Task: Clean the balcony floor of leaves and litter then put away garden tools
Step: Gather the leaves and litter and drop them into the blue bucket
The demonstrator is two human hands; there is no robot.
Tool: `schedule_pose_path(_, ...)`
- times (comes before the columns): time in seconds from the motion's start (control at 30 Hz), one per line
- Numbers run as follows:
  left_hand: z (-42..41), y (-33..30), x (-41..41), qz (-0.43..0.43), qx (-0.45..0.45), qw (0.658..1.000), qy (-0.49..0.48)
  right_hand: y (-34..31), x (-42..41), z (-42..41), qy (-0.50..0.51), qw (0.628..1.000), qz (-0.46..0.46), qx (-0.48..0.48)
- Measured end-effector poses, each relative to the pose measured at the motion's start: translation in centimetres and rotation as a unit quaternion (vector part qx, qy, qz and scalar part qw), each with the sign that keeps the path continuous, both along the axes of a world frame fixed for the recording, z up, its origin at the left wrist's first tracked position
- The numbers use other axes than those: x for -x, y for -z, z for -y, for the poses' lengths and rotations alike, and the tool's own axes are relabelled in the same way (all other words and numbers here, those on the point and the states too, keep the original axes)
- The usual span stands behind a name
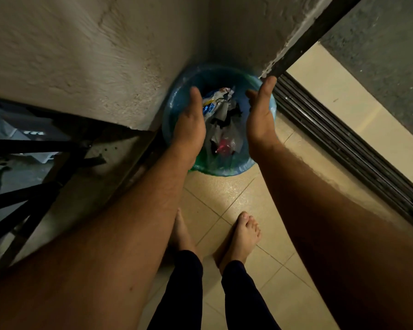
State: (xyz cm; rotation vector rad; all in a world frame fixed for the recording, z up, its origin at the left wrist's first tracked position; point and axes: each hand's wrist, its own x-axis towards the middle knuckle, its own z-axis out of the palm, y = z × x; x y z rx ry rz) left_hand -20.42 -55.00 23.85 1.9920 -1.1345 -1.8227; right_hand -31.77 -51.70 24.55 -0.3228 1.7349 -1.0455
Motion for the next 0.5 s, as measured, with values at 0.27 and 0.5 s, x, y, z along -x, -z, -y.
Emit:
schedule_pose_path(0.27, -3.2, 0.6, -0.6, 0.214, 0.173, 0.934, 0.229, 1.2, 1.2, -1.7, -0.185, 0.952, -0.205, -0.135)
schedule_pose_path(0.5, -1.2, 1.0, 1.5, 0.051, -0.034, 0.971, 0.231, 1.7, 1.0, -2.9, -0.054, 0.991, -0.013, -0.126)
